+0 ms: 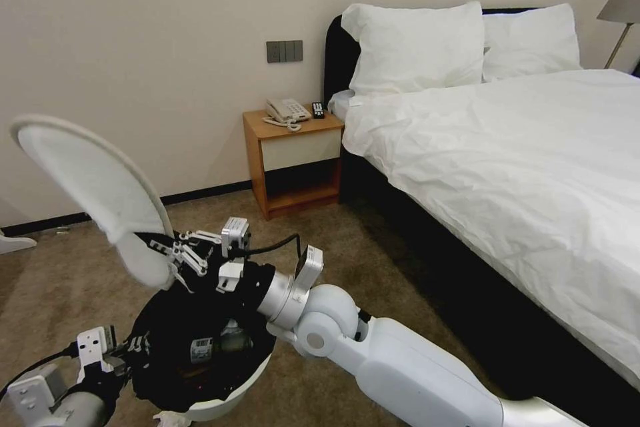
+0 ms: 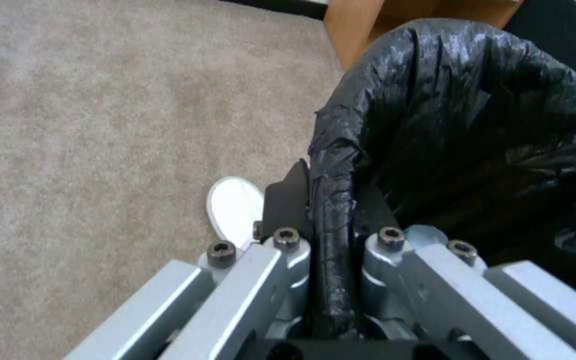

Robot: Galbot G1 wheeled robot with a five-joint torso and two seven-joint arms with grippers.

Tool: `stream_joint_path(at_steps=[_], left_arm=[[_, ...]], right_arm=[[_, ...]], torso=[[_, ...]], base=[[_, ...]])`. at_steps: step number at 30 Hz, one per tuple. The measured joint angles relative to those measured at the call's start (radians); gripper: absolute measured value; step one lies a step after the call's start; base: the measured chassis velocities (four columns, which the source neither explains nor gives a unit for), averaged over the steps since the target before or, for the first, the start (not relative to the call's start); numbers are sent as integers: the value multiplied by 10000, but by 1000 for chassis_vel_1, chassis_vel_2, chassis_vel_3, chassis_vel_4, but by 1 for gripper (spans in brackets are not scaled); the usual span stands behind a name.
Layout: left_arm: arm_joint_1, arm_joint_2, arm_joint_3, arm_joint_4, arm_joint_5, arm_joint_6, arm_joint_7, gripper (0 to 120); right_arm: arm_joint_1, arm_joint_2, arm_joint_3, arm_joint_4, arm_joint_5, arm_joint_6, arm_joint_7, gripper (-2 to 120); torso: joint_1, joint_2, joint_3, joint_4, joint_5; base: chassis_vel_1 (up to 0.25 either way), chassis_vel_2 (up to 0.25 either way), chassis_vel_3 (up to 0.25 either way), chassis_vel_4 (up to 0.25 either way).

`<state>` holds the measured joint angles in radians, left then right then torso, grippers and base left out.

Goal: Pick up the trash bin, then pick up the garbage from the floor and place it into the trash bin.

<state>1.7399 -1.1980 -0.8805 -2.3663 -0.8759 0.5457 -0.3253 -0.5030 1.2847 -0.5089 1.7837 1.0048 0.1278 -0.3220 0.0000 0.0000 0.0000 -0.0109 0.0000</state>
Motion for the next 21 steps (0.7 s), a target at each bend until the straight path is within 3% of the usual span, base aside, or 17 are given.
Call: stream_joint_path(at_steps=[21], left_arm=[[35, 44, -48, -87, -80, 1, -1, 4]], right_arm=[[-771, -567, 325, -676, -655, 37, 36, 1]], torso=[[0, 0, 0, 1, 1]], base=[[0, 0, 0, 0]])
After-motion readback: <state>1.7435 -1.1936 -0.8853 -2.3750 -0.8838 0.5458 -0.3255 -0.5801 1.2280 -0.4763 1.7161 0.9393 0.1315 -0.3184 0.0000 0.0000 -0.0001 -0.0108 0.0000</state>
